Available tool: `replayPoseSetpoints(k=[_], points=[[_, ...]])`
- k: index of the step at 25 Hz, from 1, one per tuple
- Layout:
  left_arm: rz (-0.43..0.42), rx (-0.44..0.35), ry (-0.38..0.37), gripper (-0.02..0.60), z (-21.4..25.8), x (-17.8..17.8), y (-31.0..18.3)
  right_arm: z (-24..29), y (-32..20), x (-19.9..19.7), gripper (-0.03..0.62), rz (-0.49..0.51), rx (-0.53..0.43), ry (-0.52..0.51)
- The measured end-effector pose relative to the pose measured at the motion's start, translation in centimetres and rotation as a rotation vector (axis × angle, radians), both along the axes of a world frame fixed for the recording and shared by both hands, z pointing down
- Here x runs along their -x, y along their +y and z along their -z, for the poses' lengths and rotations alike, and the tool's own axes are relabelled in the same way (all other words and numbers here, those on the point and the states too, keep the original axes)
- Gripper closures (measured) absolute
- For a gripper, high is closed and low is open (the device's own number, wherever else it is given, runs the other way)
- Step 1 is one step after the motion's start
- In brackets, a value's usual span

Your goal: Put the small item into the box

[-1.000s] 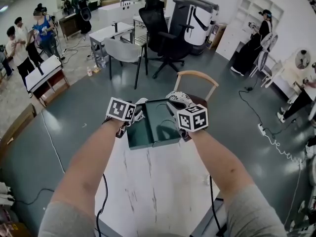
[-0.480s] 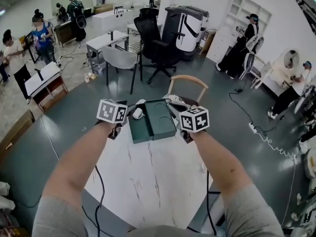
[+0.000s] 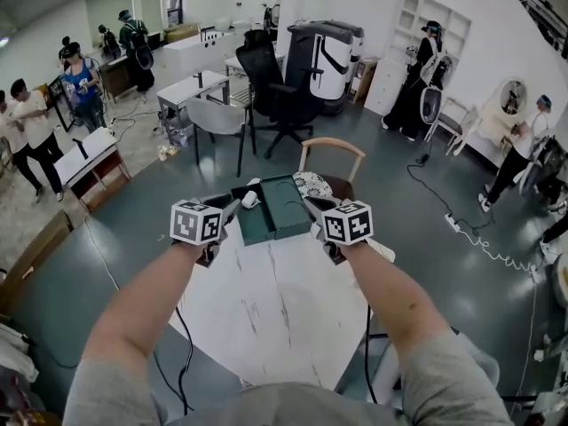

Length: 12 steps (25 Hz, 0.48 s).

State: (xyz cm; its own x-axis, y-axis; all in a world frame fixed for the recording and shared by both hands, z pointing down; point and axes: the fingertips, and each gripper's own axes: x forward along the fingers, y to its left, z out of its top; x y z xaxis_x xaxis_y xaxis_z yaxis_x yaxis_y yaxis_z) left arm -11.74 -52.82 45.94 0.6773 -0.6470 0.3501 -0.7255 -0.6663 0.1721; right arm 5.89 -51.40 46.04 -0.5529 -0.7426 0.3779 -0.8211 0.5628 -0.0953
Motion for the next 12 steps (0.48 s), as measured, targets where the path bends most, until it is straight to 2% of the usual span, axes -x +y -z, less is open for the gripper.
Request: replayPoseSetpoints(k=[6, 12], points=[[0.061, -0.04, 0.075, 0.575, 1.8, -1.9, 7.1, 0.9, 5.0, -1.6, 0.586, 0.036, -0.01, -0.016], [0.145, -0.028, 0.095, 0.578, 2.1, -3.1, 13.7, 1.8, 11.0, -4.6, 0.586, 0.062, -0.022, -0.038]])
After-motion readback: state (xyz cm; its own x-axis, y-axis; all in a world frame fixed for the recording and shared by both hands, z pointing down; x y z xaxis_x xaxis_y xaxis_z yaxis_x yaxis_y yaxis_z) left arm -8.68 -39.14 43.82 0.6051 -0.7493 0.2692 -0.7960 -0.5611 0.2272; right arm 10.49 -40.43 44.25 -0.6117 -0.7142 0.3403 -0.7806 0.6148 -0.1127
